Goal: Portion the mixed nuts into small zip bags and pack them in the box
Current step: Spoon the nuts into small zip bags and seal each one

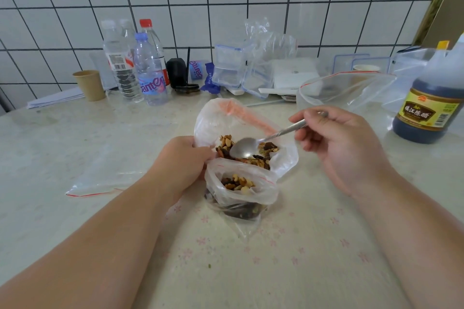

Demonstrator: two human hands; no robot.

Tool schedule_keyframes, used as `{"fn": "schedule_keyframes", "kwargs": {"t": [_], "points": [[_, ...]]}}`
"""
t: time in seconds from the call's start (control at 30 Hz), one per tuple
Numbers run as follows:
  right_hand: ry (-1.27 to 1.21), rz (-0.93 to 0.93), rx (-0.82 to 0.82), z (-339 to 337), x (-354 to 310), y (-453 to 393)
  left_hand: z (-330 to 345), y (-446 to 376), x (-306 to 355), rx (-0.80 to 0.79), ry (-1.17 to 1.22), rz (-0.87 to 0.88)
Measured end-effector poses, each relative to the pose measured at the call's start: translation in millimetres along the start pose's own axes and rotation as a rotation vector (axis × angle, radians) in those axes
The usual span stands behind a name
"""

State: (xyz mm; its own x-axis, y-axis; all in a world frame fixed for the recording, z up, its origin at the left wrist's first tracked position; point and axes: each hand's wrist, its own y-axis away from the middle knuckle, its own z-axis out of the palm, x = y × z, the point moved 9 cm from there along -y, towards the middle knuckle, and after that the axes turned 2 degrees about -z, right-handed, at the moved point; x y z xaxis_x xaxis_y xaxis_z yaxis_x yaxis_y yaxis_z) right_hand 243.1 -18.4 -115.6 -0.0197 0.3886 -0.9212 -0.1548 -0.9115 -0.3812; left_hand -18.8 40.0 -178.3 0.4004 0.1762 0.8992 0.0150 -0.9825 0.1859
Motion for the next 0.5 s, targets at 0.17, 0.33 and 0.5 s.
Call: {"fn": "schedule_keyframes", "kwargs": {"t": [0.17,0.33,0.5], "points": [[0.288,0.073,0.215,-18,18,0,5,1,3,-0.048,0.025,0.027],[0.394,0.099,0.146,-5,29,-2,6,2,4,-0.074,0.061,0.045],[0.288,0.167,0.175,-12,36,-3,8,3,4,-0.088,0.107,0.033]]}}
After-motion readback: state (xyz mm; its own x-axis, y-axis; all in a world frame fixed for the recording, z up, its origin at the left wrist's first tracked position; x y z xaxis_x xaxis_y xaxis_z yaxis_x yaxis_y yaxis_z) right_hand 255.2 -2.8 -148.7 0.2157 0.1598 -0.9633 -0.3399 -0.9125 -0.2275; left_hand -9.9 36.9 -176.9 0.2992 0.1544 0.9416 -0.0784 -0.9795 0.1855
